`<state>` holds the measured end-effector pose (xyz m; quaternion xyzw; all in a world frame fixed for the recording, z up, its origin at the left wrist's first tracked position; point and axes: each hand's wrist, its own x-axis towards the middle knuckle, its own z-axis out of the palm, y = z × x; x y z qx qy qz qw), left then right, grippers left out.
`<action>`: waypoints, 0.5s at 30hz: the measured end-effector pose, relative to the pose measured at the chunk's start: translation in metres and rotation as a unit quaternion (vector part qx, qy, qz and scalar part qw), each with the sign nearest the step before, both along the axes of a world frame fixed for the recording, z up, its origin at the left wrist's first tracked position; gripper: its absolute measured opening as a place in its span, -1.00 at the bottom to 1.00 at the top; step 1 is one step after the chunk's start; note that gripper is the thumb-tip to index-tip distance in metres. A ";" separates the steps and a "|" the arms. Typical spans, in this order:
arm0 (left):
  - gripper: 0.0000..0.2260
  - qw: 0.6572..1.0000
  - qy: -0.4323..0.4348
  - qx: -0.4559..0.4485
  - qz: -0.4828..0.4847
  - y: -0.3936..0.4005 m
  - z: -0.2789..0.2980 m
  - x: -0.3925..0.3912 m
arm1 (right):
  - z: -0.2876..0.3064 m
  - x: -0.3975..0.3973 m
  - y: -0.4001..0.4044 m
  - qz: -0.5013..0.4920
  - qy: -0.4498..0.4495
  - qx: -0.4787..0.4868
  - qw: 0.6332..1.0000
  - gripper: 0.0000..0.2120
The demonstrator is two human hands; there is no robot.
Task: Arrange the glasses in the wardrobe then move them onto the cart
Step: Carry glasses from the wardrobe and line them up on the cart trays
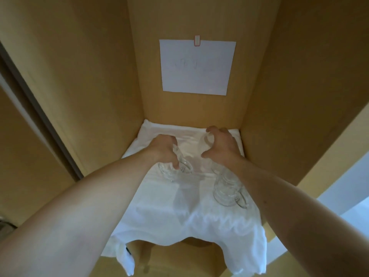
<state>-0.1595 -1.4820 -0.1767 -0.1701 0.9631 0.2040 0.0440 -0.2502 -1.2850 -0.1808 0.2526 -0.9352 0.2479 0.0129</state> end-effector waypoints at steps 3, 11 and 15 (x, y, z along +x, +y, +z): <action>-0.24 0.993 0.066 0.055 0.082 0.004 0.015 0.015 | 0.011 0.012 0.007 -0.024 0.057 -0.064 0.996 -0.19; -0.28 0.922 0.255 0.132 0.258 0.046 0.051 0.070 | 0.038 0.070 0.048 -0.028 0.117 -0.169 0.978 -0.29; -0.23 0.874 0.339 0.170 0.305 0.073 0.065 0.108 | 0.047 0.104 0.070 -0.020 0.141 -0.225 0.964 -0.29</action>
